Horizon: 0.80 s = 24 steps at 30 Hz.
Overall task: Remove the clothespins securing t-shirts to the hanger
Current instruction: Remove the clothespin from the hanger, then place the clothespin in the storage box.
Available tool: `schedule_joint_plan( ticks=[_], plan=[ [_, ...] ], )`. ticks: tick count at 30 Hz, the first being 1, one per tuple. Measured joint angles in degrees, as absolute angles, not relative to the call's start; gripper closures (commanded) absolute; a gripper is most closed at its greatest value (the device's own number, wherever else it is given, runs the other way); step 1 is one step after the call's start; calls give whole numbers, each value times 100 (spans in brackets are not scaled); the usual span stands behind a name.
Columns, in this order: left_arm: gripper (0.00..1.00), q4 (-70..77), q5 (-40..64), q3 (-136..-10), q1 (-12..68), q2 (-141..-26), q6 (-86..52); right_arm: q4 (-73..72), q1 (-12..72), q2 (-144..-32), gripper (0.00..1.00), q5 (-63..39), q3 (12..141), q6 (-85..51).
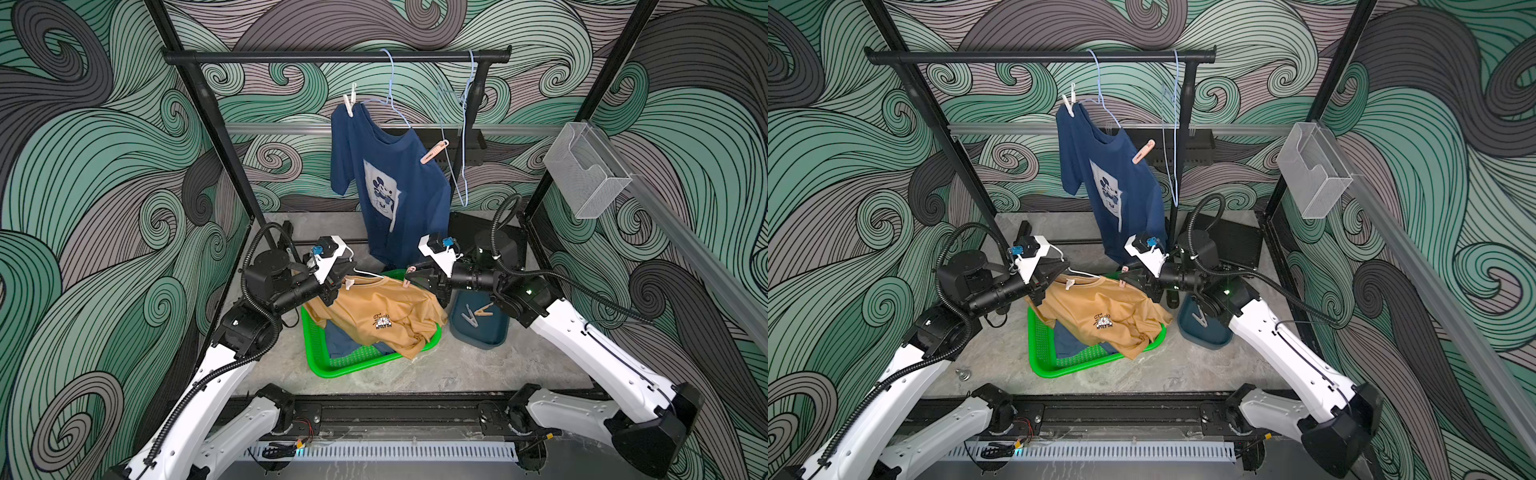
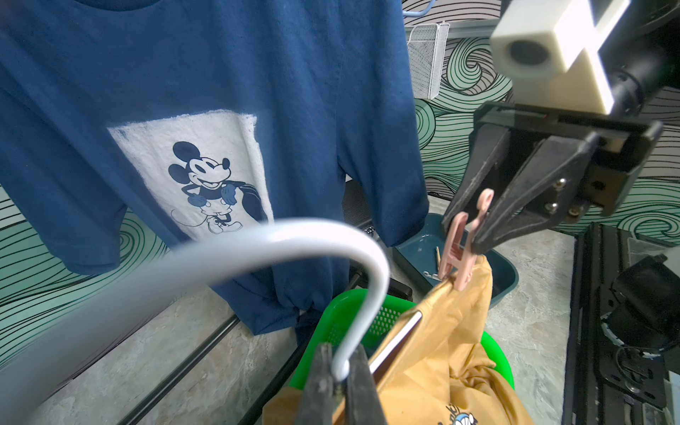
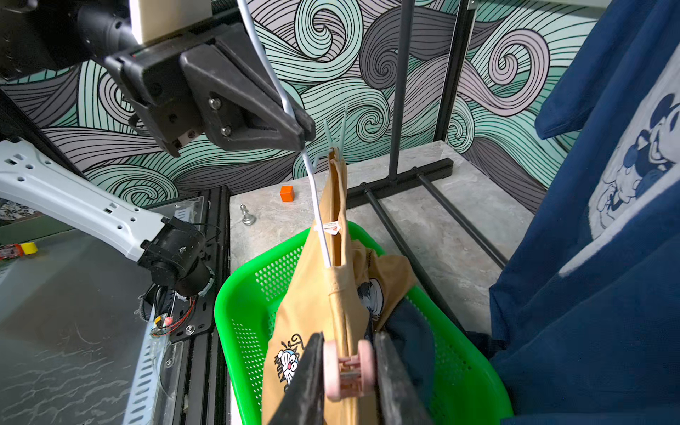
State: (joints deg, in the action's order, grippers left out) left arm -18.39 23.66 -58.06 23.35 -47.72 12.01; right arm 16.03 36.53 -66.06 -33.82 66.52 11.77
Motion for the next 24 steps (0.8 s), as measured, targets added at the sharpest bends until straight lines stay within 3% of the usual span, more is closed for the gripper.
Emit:
schedule_joint_plan(
  ticks=[16,24],
  plan=[
    [100,-1844,2311,-5787,2335,-4772,1253,1815,3170,-5347,69,-2685,5983,1317],
    [100,-1850,2296,-5787,2335,-4775,1262,1955,2961,-4449,69,-1431,5050,1135]
  ],
)
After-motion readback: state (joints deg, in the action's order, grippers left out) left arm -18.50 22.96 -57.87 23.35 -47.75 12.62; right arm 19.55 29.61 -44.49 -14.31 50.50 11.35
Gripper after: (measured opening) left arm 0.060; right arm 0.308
